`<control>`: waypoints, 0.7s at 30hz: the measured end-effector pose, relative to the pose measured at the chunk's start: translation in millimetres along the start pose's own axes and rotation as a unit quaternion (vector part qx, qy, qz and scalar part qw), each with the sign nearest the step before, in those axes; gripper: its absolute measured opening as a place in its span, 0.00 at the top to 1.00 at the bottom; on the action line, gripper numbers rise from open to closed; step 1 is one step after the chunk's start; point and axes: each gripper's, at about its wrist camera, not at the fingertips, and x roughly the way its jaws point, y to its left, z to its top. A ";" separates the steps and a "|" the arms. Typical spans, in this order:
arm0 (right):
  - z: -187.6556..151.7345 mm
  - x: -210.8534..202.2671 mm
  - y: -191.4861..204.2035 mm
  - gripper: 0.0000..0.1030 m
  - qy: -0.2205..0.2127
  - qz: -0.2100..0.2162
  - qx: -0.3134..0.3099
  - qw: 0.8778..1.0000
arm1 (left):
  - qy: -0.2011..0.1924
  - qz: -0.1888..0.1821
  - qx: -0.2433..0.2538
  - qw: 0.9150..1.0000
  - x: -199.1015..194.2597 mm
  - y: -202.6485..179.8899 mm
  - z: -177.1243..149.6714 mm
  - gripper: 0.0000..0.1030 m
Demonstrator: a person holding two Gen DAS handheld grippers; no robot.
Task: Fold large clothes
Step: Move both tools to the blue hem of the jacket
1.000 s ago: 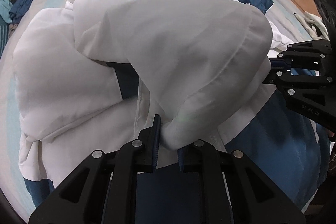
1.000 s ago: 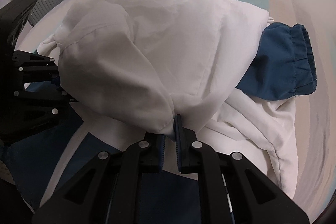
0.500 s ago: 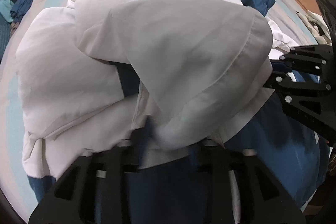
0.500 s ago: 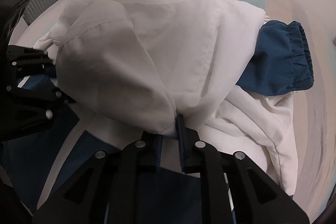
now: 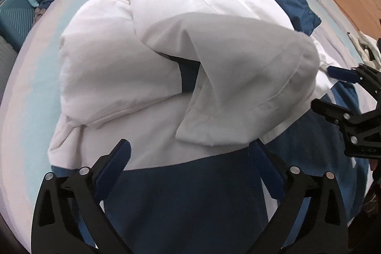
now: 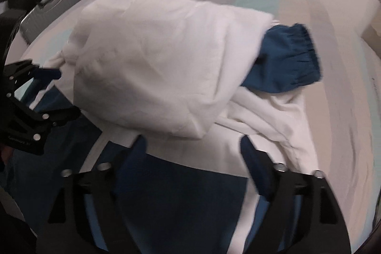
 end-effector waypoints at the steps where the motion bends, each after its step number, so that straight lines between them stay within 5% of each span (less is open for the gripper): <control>1: 0.0 -6.8 -0.9 0.09 -0.008 -0.008 0.011 1.000 | 0.001 -0.003 -0.003 1.000 -3.5 0.8 -0.1 0.06; 10: -14.3 -47.3 -1.2 0.07 -0.040 0.000 0.056 0.998 | -0.020 0.020 -0.020 0.999 -42.8 -7.3 -15.2 0.06; 21: -71.7 -109.1 2.0 0.07 -0.035 0.010 0.052 0.998 | -0.021 0.056 -0.074 0.996 -102.0 3.4 -91.3 0.06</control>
